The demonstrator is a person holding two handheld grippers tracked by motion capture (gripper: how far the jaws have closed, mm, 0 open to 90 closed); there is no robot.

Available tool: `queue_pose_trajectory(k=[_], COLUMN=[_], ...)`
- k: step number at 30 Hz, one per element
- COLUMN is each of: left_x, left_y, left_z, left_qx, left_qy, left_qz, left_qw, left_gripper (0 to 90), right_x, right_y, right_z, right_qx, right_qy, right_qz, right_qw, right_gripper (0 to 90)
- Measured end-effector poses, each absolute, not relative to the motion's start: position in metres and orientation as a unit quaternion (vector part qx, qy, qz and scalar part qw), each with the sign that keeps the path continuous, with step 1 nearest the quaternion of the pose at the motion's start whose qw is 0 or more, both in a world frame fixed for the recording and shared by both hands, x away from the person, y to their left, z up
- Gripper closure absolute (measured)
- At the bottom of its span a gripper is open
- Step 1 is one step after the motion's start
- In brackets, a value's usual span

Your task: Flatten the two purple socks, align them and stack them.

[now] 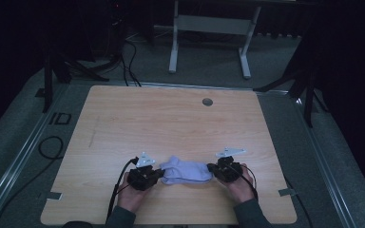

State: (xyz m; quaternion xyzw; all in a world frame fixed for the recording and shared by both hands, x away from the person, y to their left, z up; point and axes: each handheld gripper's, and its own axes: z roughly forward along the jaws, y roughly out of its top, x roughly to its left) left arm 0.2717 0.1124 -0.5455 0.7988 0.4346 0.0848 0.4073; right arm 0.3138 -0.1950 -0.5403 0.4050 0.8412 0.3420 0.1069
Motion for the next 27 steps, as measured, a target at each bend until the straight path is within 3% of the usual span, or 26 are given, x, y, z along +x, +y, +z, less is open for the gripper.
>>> queue_pose_trajectory(k=[21,27], left_x=[0.270,0.271], left_y=[0.105,0.109], left_z=[-0.555,-0.552], left_qx=[0.829,0.819], left_qy=[0.429,0.436], left_qz=[0.086,0.094], left_qw=[0.349,0.362], left_gripper=[87.5,76.9], right_x=[0.308,0.307], right_y=[-0.198,-0.204], right_z=[-0.551,-0.554], right_qx=[0.411,0.420], right_qy=[0.840,0.831], right_qz=[0.330,0.339], right_qw=[0.131,0.133], right_gripper=[87.1,74.5])
